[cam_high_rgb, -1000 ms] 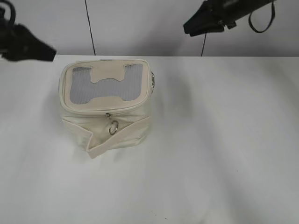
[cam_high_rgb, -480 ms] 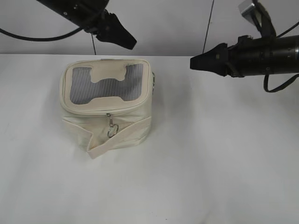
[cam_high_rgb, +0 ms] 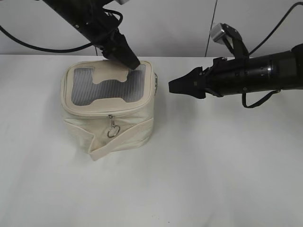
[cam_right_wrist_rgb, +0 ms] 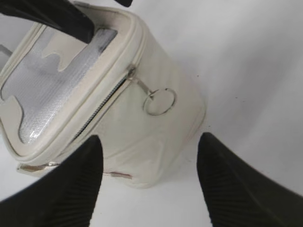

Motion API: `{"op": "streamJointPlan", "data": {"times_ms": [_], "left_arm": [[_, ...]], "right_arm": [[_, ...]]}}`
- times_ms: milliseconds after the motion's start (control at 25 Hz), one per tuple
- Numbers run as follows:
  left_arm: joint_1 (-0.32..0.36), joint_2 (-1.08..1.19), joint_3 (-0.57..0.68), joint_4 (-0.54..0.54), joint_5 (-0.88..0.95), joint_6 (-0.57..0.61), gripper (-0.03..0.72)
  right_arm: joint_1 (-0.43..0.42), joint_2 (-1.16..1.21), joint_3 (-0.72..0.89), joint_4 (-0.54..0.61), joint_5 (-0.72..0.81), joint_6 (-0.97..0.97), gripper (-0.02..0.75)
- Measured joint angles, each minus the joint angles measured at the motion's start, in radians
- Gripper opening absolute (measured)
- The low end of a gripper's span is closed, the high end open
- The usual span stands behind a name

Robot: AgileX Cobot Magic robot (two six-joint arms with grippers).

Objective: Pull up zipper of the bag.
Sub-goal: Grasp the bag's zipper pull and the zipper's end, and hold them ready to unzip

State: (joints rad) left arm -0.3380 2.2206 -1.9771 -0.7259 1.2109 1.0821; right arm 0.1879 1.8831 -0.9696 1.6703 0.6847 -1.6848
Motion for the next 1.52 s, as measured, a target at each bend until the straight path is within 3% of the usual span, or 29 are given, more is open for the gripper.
{"op": "streamJointPlan", "data": {"times_ms": [240,360,480,560,640,960,1320,1520], "left_arm": [[0.001,0.000,-0.001,0.050,-0.004,-0.018,0.440],[0.001,0.010,-0.006,0.051,-0.004,-0.020,0.402],[0.001,0.022,-0.007,0.046,0.000,-0.023,0.273],[0.001,0.022,-0.007,0.051,-0.001,-0.024,0.134],[0.001,0.026,-0.007,0.053,0.000,-0.027,0.048],[0.001,0.029,-0.008,0.045,0.000,-0.030,0.038],[0.001,0.030,-0.008,0.043,0.000,-0.032,0.038],[0.002,0.030,-0.008,0.043,0.000,-0.034,0.038]], "right_arm": [[0.051,0.008,0.000,0.035,-0.029,-0.046,0.496],[0.054,0.008,0.000,0.042,-0.039,-0.052,0.496],[0.058,0.008,0.000,0.050,-0.052,-0.084,0.496],[0.060,0.008,0.000,0.062,-0.073,-0.112,0.496],[0.060,0.011,0.000,0.073,-0.095,-0.137,0.496],[0.065,0.081,-0.010,0.098,-0.115,-0.176,0.496],[0.152,0.118,-0.056,0.148,-0.174,-0.285,0.496],[0.160,0.148,-0.106,0.149,-0.206,-0.291,0.486]]}}
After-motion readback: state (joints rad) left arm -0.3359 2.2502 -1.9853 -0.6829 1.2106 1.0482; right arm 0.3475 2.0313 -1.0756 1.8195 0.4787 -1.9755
